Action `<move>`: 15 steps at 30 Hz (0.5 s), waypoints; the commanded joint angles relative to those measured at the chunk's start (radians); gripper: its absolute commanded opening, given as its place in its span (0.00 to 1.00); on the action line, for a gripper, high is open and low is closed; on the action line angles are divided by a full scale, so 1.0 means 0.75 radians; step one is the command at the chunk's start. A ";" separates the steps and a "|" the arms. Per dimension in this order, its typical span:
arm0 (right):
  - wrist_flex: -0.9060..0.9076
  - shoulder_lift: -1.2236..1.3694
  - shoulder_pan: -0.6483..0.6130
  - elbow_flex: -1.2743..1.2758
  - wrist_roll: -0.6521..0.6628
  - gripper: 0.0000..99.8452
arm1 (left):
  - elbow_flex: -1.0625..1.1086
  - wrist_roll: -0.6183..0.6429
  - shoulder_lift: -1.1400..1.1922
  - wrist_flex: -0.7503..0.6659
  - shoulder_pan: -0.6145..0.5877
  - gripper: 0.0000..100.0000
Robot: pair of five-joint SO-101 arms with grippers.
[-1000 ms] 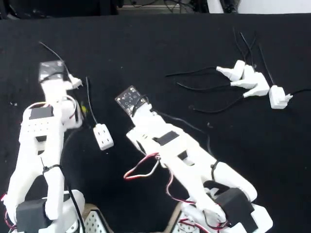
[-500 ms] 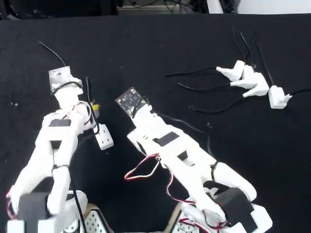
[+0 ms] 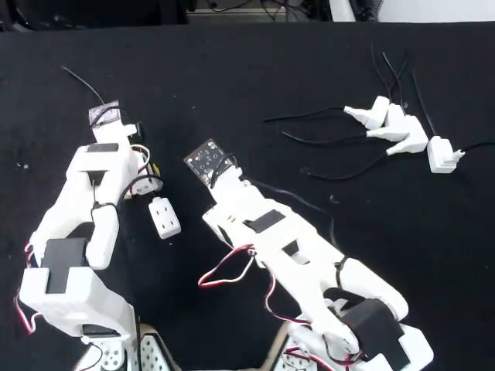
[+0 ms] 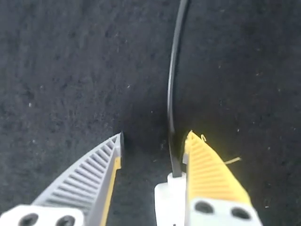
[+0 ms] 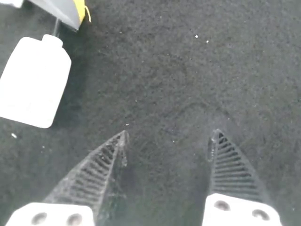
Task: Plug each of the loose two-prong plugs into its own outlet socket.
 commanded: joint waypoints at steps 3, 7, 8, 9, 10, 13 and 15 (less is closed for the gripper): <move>-0.027 -0.062 -0.008 -0.003 0.006 0.27 | -0.071 0.049 -0.035 0.149 -0.066 0.15; -0.027 -0.062 -0.008 -0.003 0.008 0.27 | -0.071 -0.027 -0.072 0.219 -0.152 0.13; -0.027 -0.062 -0.008 -0.003 0.008 0.27 | -0.062 -0.043 -0.086 0.225 -0.177 0.14; -0.027 -0.062 -0.008 -0.003 0.008 0.27 | -0.052 -0.061 -0.102 0.233 -0.197 0.14; -0.027 -0.062 -0.008 -0.003 0.008 0.27 | -0.040 -0.078 -0.123 0.235 -0.212 0.15; -0.027 -0.062 -0.008 -0.003 0.008 0.27 | 0.007 -0.155 -0.209 0.235 -0.228 0.16; -0.027 -0.062 -0.008 -0.003 0.008 0.27 | 0.036 -0.200 -0.278 0.235 -0.216 0.18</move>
